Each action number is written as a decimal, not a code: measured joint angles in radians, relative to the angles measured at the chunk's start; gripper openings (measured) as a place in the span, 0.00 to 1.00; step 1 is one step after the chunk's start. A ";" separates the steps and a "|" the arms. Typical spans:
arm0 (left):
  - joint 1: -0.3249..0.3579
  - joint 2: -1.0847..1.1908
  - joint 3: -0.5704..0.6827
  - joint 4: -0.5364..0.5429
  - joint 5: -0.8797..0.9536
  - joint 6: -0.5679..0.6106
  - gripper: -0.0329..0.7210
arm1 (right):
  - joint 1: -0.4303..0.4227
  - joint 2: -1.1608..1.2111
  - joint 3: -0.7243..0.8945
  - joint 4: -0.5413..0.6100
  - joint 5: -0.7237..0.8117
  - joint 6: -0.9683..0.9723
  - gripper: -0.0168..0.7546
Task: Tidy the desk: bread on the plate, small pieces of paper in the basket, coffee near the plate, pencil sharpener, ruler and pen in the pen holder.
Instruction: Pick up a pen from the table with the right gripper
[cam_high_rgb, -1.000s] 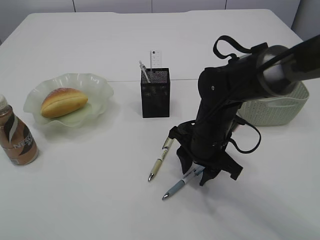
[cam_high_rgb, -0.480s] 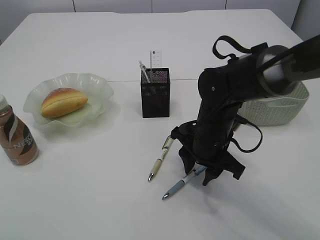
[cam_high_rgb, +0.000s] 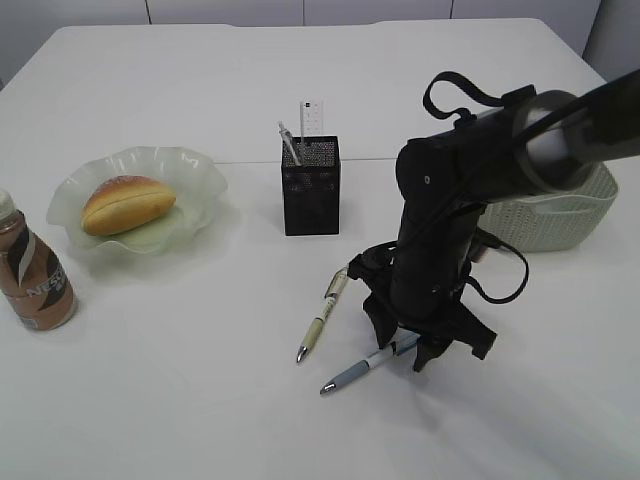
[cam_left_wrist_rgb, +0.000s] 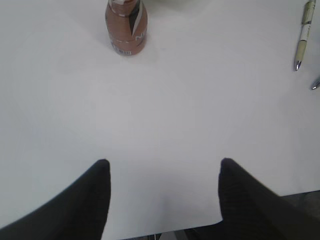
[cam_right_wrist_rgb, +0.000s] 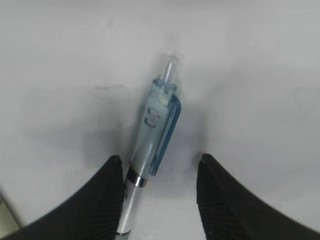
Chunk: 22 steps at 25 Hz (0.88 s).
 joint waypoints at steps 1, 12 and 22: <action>0.000 0.000 0.000 0.000 0.000 0.000 0.69 | 0.000 0.000 0.000 -0.005 0.000 0.006 0.52; 0.000 0.000 0.000 -0.002 0.000 0.000 0.68 | 0.000 0.020 0.000 0.009 0.003 0.039 0.52; 0.000 0.000 0.000 -0.002 0.000 0.000 0.67 | 0.000 0.022 -0.008 0.017 0.002 0.039 0.50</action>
